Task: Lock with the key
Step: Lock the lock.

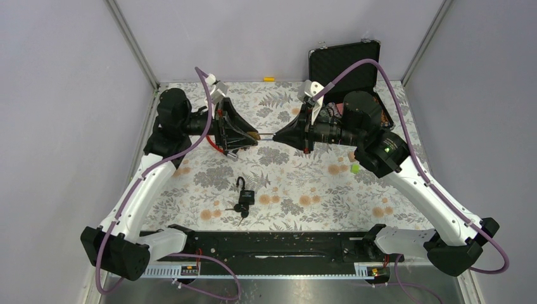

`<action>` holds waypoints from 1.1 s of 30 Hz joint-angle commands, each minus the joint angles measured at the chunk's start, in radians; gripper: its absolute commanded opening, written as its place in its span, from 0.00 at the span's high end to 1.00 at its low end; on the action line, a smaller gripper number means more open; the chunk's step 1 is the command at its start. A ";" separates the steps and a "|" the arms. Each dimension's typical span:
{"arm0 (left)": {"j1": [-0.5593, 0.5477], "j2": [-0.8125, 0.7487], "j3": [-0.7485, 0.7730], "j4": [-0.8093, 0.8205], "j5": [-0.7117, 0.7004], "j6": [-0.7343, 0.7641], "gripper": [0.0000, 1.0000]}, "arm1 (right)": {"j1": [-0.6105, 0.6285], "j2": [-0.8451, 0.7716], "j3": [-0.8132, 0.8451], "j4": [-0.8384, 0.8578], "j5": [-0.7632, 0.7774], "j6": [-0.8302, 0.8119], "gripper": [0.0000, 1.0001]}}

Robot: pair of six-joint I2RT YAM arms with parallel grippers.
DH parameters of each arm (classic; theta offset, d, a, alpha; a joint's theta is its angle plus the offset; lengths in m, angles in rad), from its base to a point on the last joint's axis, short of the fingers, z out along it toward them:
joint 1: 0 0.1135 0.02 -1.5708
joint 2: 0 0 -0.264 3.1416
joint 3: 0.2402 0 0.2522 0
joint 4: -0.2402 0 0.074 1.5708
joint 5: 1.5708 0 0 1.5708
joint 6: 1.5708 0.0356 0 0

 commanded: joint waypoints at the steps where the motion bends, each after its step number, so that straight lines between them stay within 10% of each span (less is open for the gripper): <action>1: 0.008 -0.039 0.028 0.090 -0.001 -0.016 0.59 | 0.002 -0.020 0.019 0.075 -0.022 0.010 1.00; 8: 0.008 -0.031 0.002 0.183 0.037 -0.087 1.00 | 0.003 -0.010 0.024 0.077 -0.006 0.039 1.00; 33: -0.001 0.026 -0.055 0.579 0.002 -0.389 1.00 | 0.060 0.163 -0.042 0.203 -0.108 0.185 1.00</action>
